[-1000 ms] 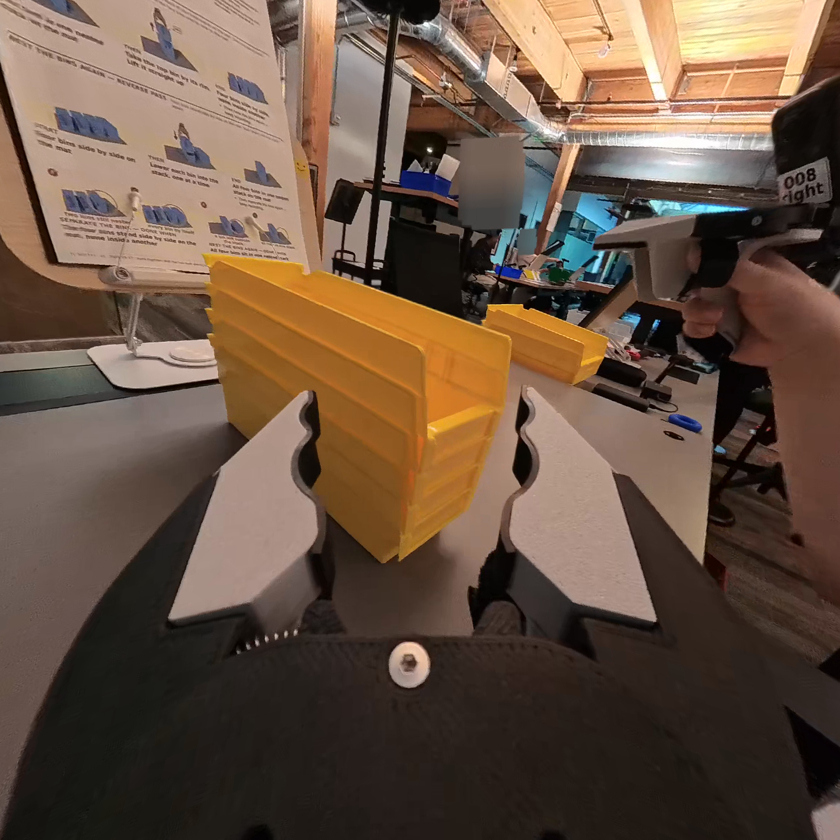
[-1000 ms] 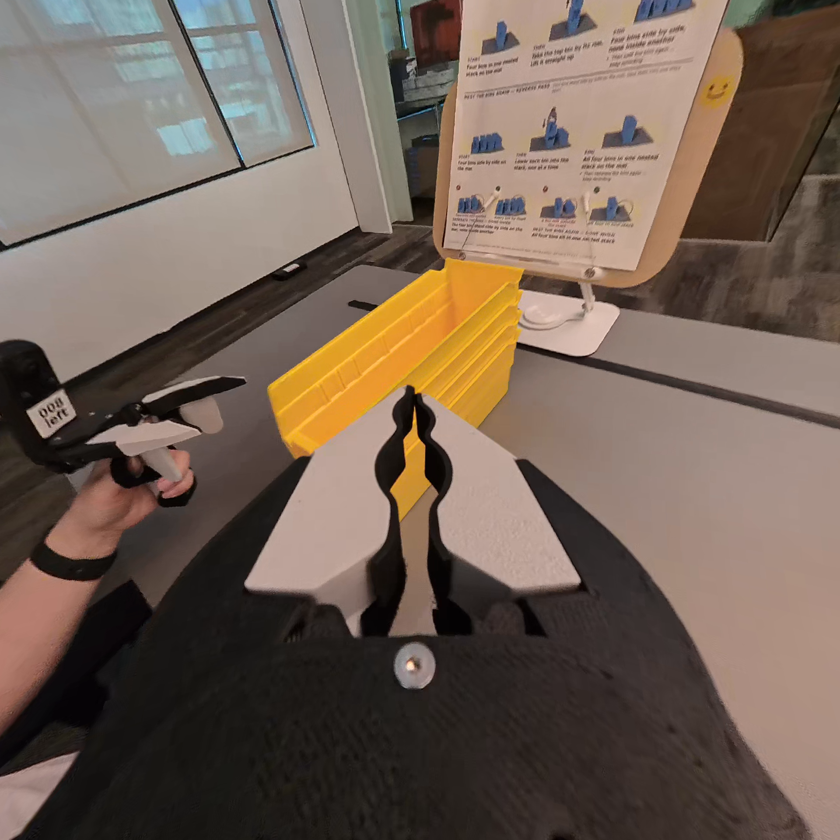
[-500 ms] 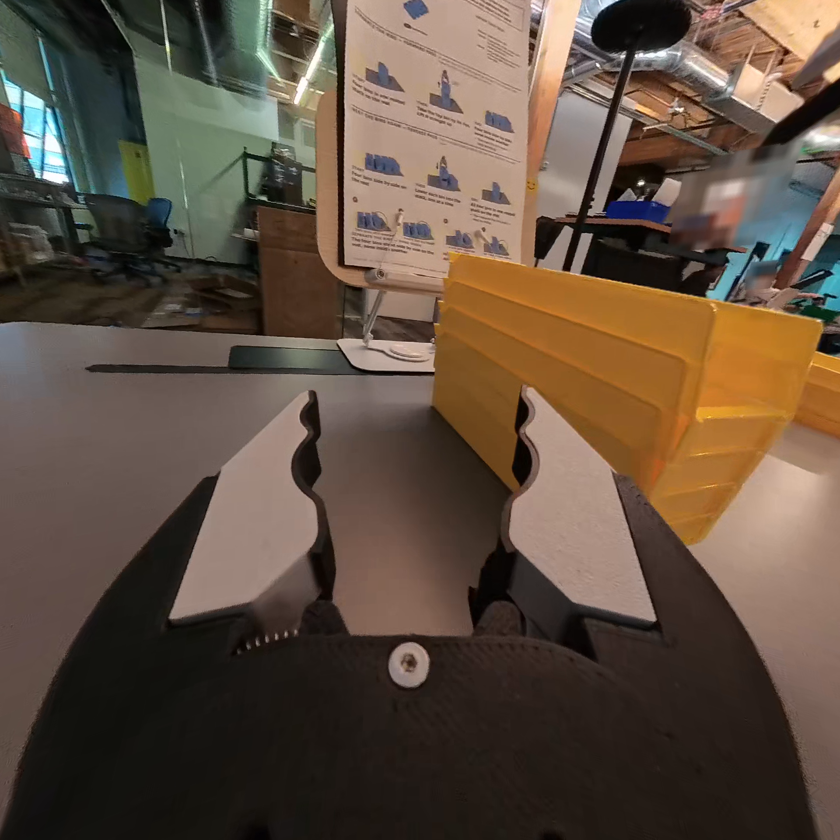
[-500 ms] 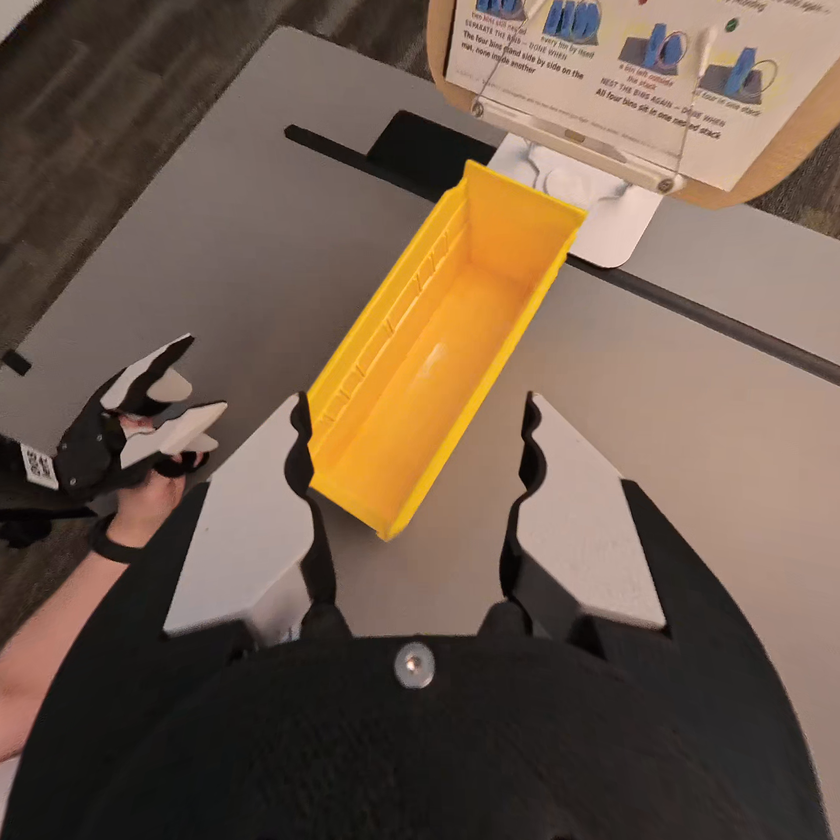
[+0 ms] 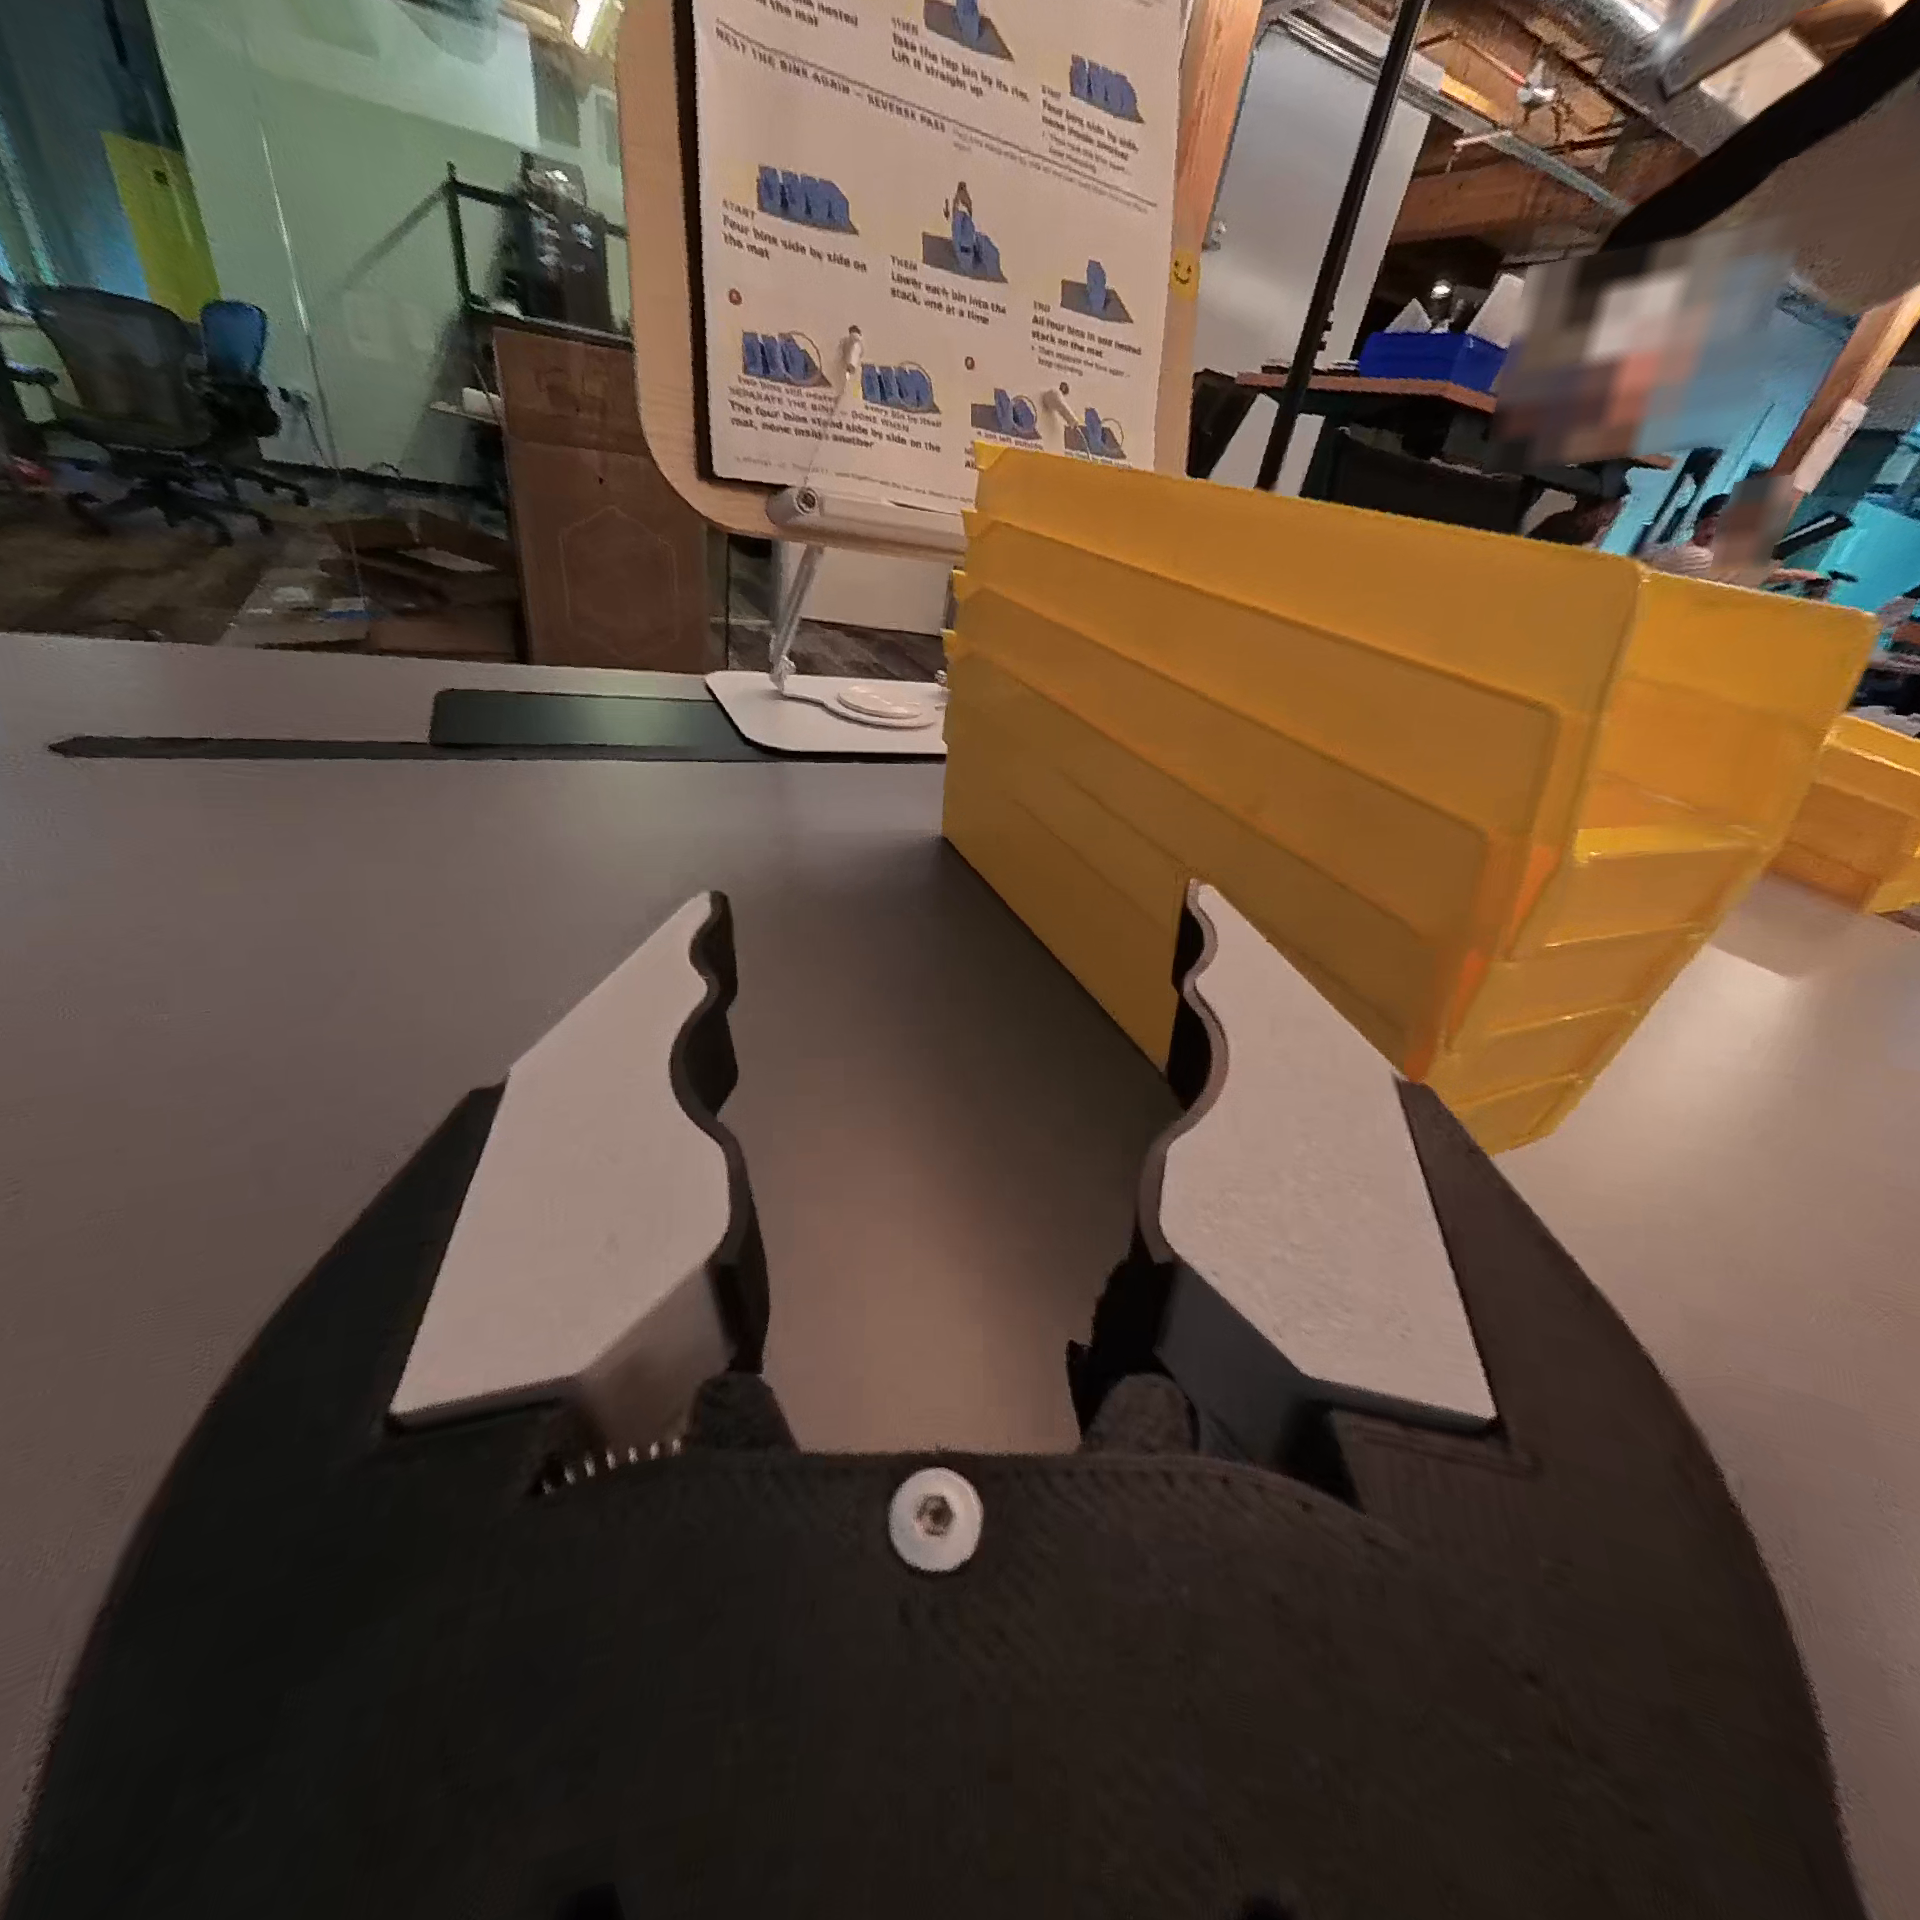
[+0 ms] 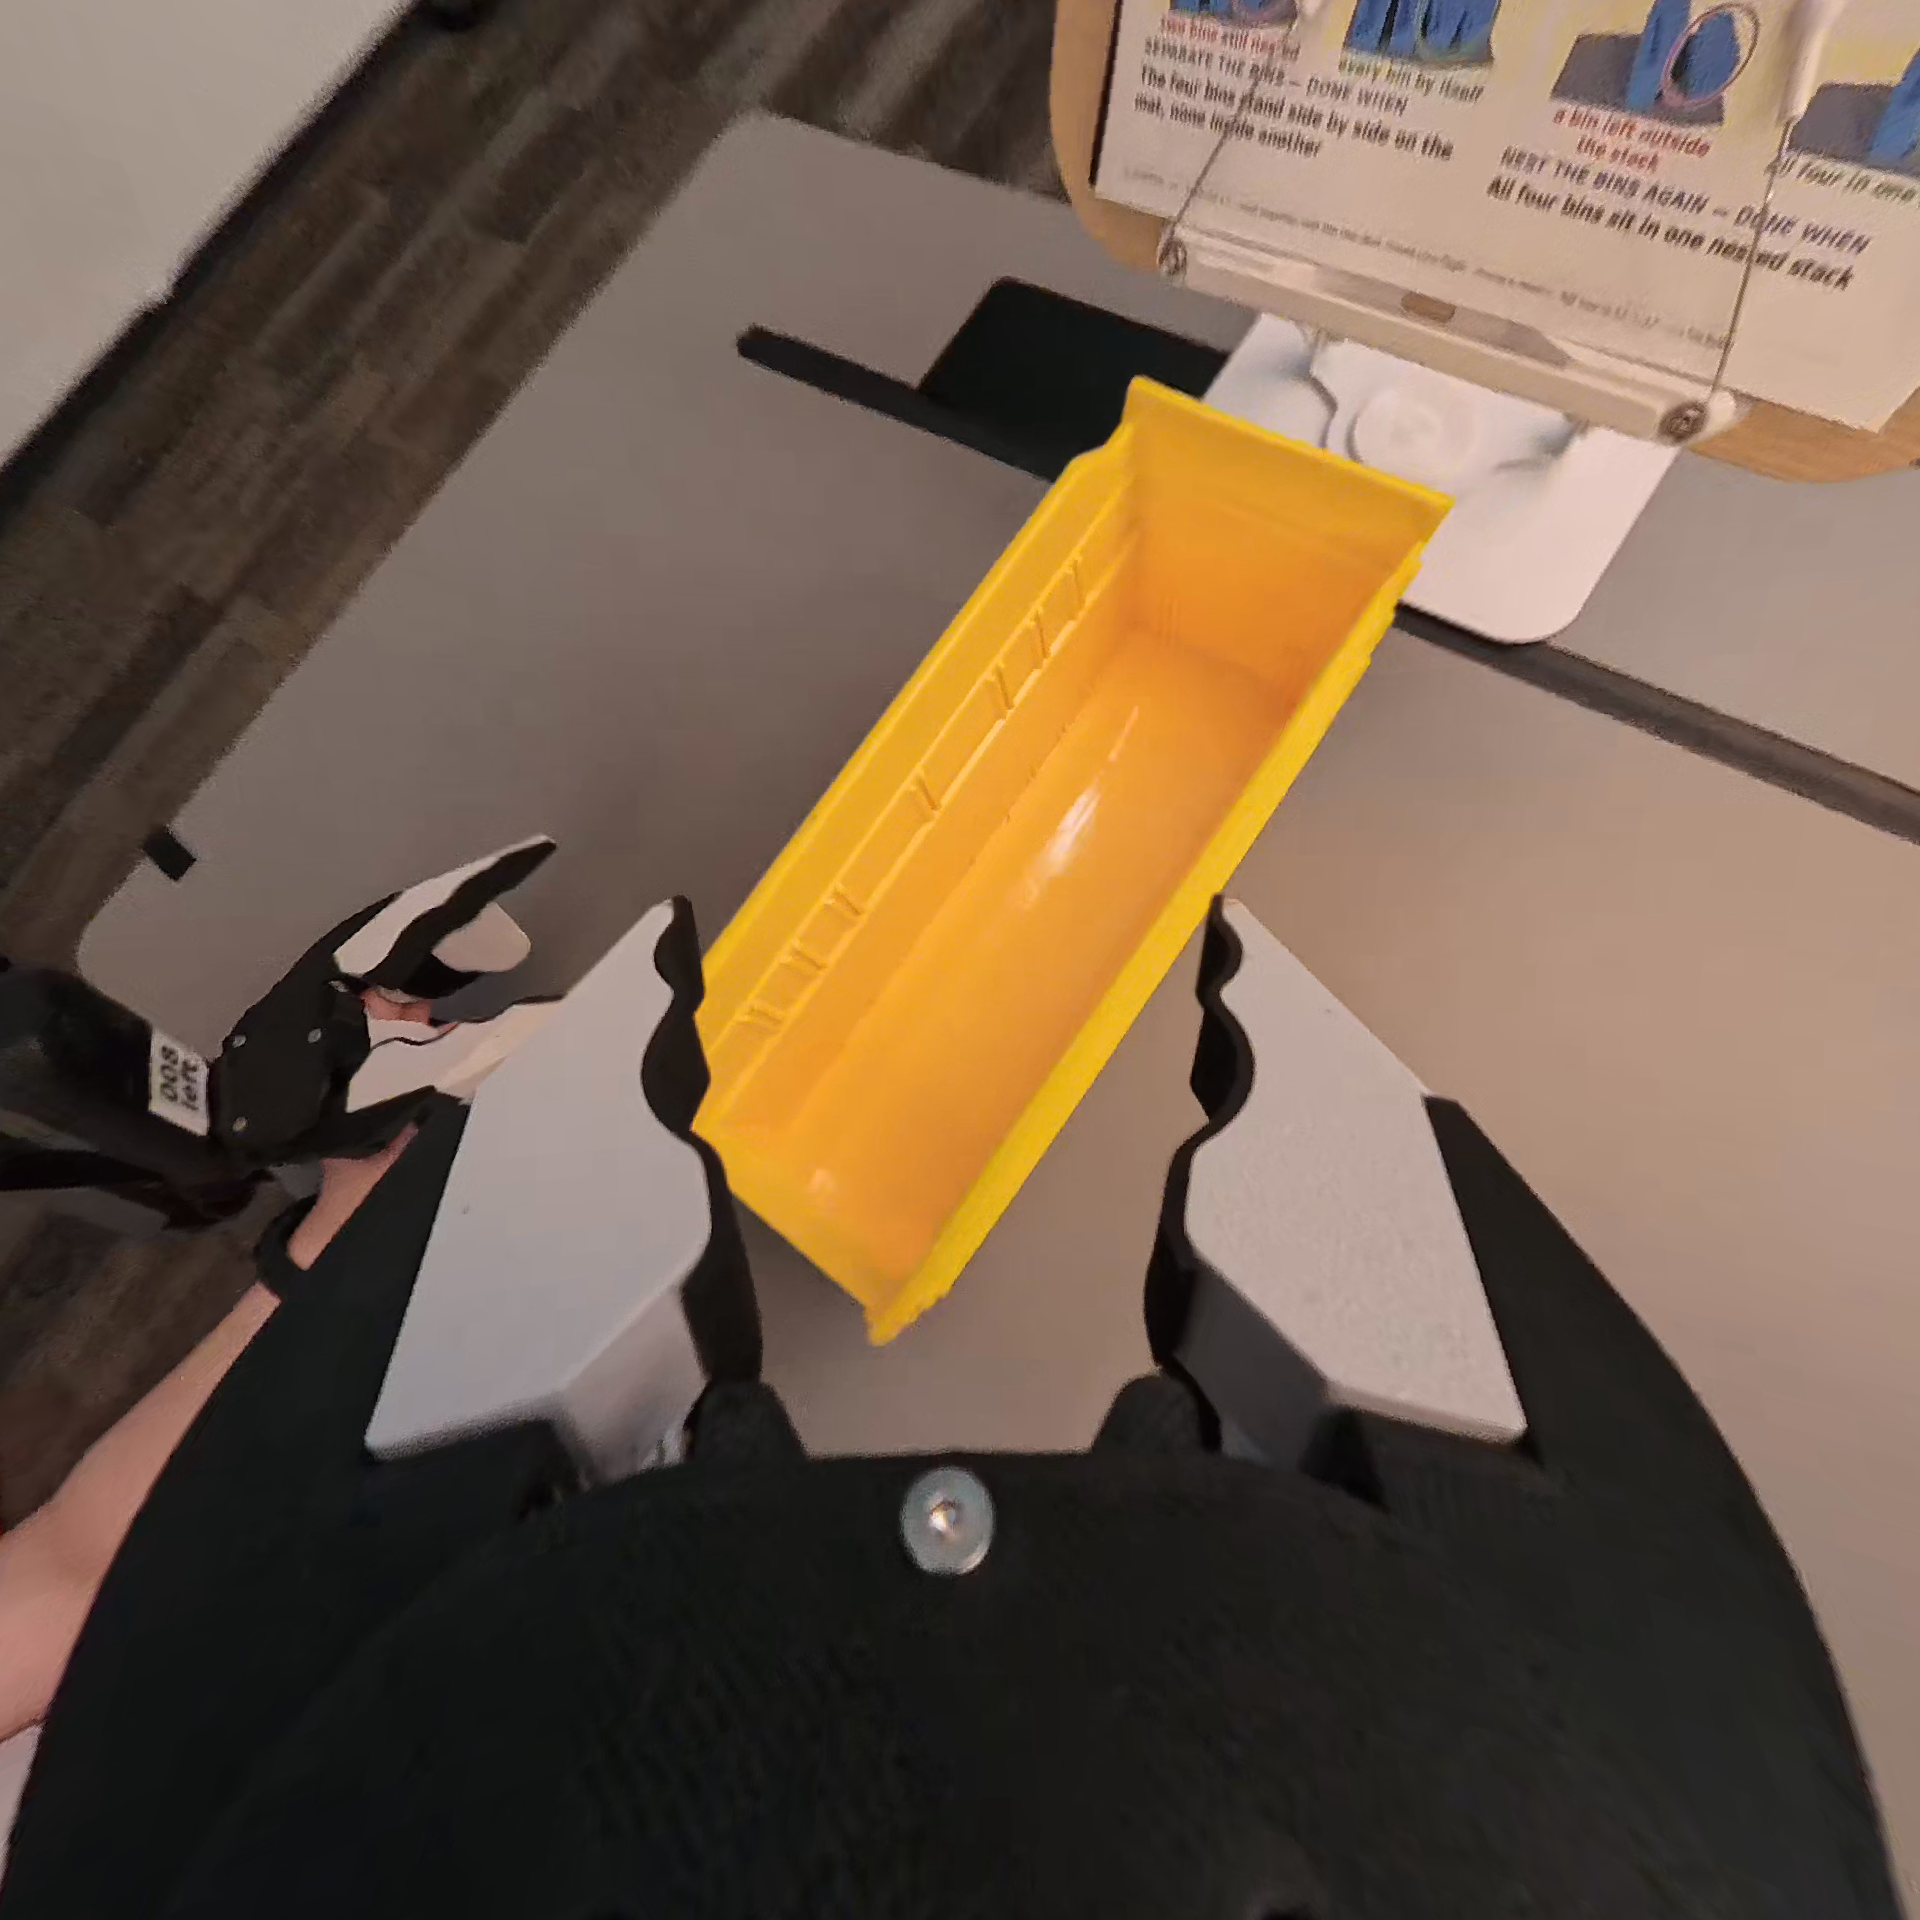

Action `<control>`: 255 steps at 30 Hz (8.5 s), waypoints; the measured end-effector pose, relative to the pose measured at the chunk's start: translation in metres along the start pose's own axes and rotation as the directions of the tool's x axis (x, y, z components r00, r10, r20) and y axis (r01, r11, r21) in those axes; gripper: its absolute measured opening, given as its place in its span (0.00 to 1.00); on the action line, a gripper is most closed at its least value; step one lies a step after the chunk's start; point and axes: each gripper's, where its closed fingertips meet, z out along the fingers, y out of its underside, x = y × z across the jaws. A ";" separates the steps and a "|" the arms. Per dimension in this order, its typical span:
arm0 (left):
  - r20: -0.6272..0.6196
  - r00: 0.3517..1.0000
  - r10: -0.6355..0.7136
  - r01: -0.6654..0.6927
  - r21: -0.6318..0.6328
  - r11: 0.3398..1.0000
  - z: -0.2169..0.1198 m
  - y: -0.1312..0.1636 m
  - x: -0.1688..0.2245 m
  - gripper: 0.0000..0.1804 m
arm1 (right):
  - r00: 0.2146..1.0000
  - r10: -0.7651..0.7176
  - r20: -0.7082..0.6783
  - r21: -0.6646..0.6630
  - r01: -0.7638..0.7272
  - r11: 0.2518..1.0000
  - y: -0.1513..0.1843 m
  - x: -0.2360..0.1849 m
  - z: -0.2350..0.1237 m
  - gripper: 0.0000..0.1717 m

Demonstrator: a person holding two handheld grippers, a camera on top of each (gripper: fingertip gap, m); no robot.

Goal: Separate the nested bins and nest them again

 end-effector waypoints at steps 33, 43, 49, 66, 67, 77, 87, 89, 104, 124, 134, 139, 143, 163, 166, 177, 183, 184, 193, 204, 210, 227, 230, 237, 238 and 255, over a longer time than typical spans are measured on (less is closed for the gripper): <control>-0.536 0.844 -0.015 -0.110 -0.201 0.973 0.047 0.025 0.120 0.44 | 0.886 -0.391 0.249 0.431 0.260 0.864 0.145 -0.016 0.072 0.58; -0.418 0.908 0.023 -0.114 -0.193 0.975 0.025 0.015 0.061 0.49 | 0.855 -0.489 0.174 0.367 0.405 0.838 0.128 -0.072 0.117 0.56; -0.367 0.930 0.030 -0.112 -0.204 0.972 -0.008 0.006 0.010 0.48 | 0.834 -0.510 0.208 0.388 0.409 0.826 0.114 -0.124 0.147 0.56; -0.172 0.977 -0.123 0.096 -0.154 0.983 -0.072 -0.117 -0.064 0.69 | 0.708 -0.585 0.397 0.496 0.370 0.785 0.095 -0.169 0.118 0.72; -0.105 0.992 -0.071 0.038 -0.284 0.958 -0.068 -0.118 -0.067 0.72 | 0.651 -0.599 0.466 0.496 0.369 0.786 0.097 -0.171 0.102 0.74; 0.211 0.975 0.068 0.134 -0.806 0.577 0.046 -0.106 -0.071 0.77 | 0.737 -0.643 0.208 0.519 0.474 0.711 0.031 -0.059 0.015 0.73; 0.404 0.911 0.077 0.357 -0.869 0.343 0.078 -0.068 -0.080 0.84 | 0.814 -0.581 0.016 0.471 0.506 0.723 0.019 0.032 -0.029 0.71; 0.422 0.905 0.047 0.382 -0.857 0.346 0.082 -0.070 -0.078 0.83 | 0.822 -0.569 0.030 0.480 0.488 0.729 0.019 0.035 -0.039 0.70; 0.403 0.901 0.159 0.370 -0.907 0.201 0.075 -0.044 -0.070 0.71 | 0.878 -0.463 -0.120 0.505 0.455 0.734 0.013 0.090 -0.095 0.66; 0.388 0.900 0.196 0.378 -0.922 0.089 0.070 -0.046 -0.069 0.62 | 0.828 -0.518 -0.216 0.301 0.561 0.771 0.026 0.097 -0.051 0.65; 0.393 0.899 0.194 0.383 -0.920 0.086 0.069 -0.049 -0.069 0.62 | 0.821 -0.528 -0.218 0.269 0.570 0.776 0.028 0.098 -0.043 0.65; 0.399 0.898 0.184 0.384 -0.916 0.112 0.073 -0.058 -0.069 0.63 | 0.820 -0.528 -0.220 0.263 0.571 0.778 0.029 0.099 -0.044 0.65; 0.404 0.897 0.181 0.385 -0.914 0.132 0.075 -0.070 -0.068 0.63 | 0.823 -0.524 -0.219 0.262 0.567 0.781 0.029 0.100 -0.044 0.65; 0.187 0.936 0.299 0.124 -0.968 0.220 0.128 -0.144 0.039 0.64 | 0.831 -0.484 -0.273 0.203 0.542 0.816 0.034 0.127 -0.046 0.65; 0.138 0.970 0.199 0.091 -0.969 0.228 0.153 -0.115 0.087 0.64 | 0.837 -0.462 -0.293 0.180 0.523 0.833 0.038 0.139 -0.050 0.65; 0.221 0.965 0.141 0.189 -0.959 0.210 0.179 0.039 0.115 0.64 | 0.883 -0.348 -0.316 0.253 0.432 0.866 0.038 0.168 -0.078 0.65; 0.315 0.937 0.149 0.271 -0.927 0.259 0.167 0.059 0.088 0.65 | 0.888 -0.336 -0.313 0.270 0.423 0.865 0.037 0.169 -0.084 0.64; 0.327 0.934 0.141 0.286 -0.924 0.254 0.165 0.059 0.087 0.66 | 0.889 -0.336 -0.310 0.273 0.422 0.865 0.036 0.167 -0.084 0.64; 0.316 0.948 0.044 0.280 -0.891 0.356 0.169 0.031 0.097 0.66 | 0.879 -0.364 -0.307 0.251 0.444 0.860 0.037 0.158 -0.076 0.64; 0.395 0.880 0.264 0.262 -0.867 0.423 0.068 -0.086 -0.047 0.84 | 0.876 -0.365 -0.314 0.224 0.442 0.869 0.039 0.161 -0.072 0.64; 0.392 0.908 0.145 0.338 -0.893 0.297 0.056 -0.037 -0.059 0.88 | 0.866 -0.388 -0.316 0.182 0.457 0.871 0.042 0.158 -0.062 0.64; 0.377 0.904 0.203 0.352 -0.924 0.149 0.054 -0.012 -0.067 0.69 | 0.863 -0.404 -0.303 0.140 0.459 0.877 0.048 0.159 -0.052 0.64; 0.378 0.903 0.205 0.356 -0.925 0.134 0.054 -0.013 -0.067 0.67 | 0.863 -0.404 -0.304 0.138 0.459 0.877 0.048 0.159 -0.053 0.64; 0.379 0.903 0.203 0.367 -0.925 0.096 0.052 -0.014 -0.066 0.64 | 0.864 -0.407 -0.298 0.134 0.459 0.878 0.049 0.159 -0.051 0.64; 0.380 0.903 0.202 0.369 -0.925 0.093 0.052 -0.014 -0.066 0.63 | 0.864 -0.408 -0.297 0.131 0.460 0.878 0.050 0.159 -0.051 0.64; 0.385 0.903 0.193 0.374 -0.923 0.090 0.053 -0.017 -0.066 0.62 | 0.996 -0.088 0.033 0.108 0.084 0.991 0.060 0.085 0.014 0.58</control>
